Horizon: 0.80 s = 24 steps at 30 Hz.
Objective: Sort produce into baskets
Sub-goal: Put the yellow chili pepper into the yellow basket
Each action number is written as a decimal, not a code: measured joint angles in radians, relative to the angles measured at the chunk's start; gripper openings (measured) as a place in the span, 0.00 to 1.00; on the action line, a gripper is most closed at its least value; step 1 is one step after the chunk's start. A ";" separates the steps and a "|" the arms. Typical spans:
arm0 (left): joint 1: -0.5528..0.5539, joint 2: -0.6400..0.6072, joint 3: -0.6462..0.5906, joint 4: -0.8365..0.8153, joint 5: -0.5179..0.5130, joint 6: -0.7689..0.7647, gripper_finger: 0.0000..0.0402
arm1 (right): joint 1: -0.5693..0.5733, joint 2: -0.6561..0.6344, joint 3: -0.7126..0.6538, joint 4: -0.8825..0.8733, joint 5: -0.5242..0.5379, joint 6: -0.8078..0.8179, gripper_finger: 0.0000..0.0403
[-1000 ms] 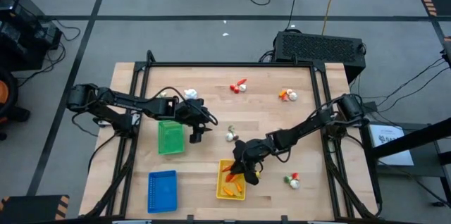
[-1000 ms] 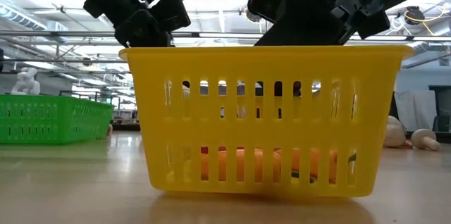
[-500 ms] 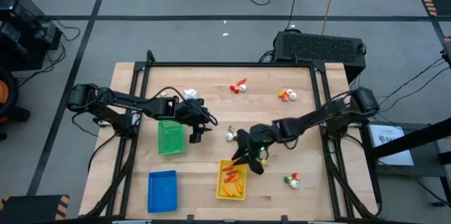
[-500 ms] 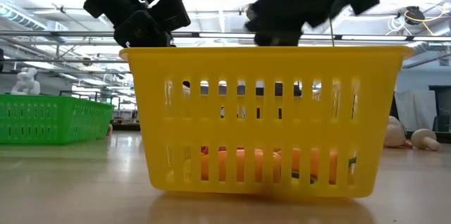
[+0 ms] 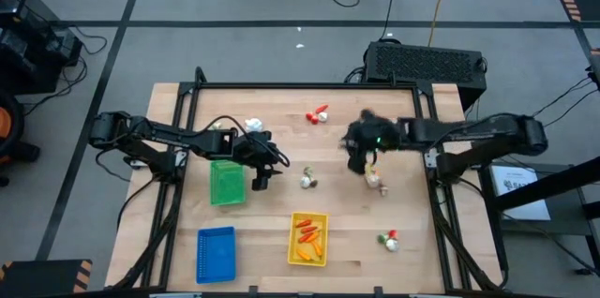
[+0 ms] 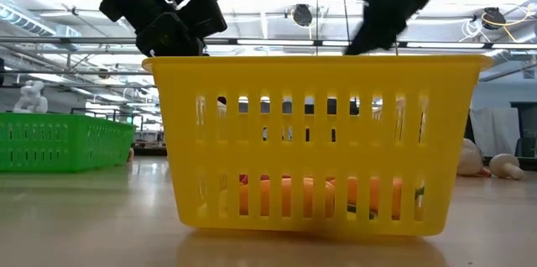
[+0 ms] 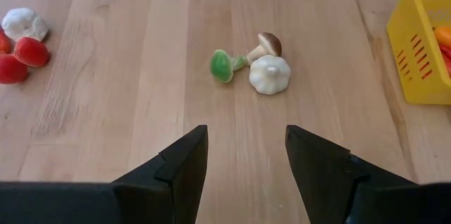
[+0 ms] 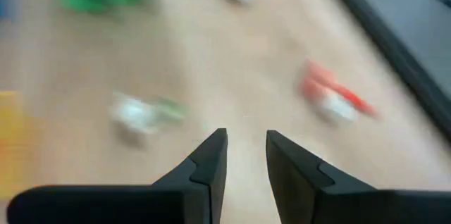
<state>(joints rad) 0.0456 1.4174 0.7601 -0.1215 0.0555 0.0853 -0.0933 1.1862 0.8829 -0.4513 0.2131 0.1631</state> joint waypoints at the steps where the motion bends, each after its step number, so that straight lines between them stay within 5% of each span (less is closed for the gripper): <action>1: 0.000 0.000 0.000 0.000 0.000 0.000 0.49 | -0.034 -0.005 0.000 -0.047 0.023 0.010 0.23; 7: 0.001 0.000 0.000 0.011 -0.005 0.000 0.49 | -0.287 0.068 0.000 -0.225 0.021 0.237 0.24; 13: 0.001 0.000 0.000 0.019 -0.006 -0.021 0.49 | -0.483 0.214 0.000 -0.249 -0.023 0.236 0.32; 18: 0.001 0.000 0.000 0.018 -0.007 -0.027 0.49 | -0.555 0.321 0.022 -0.272 -0.146 0.166 0.43; 24: 0.001 0.000 0.000 0.018 -0.008 -0.027 0.49 | -0.579 0.413 0.101 -0.324 -0.129 0.121 0.61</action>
<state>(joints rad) 0.0463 1.4174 0.7601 -0.1036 0.0479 0.0582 -0.6728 1.5993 0.9839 -0.7754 0.0846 0.2840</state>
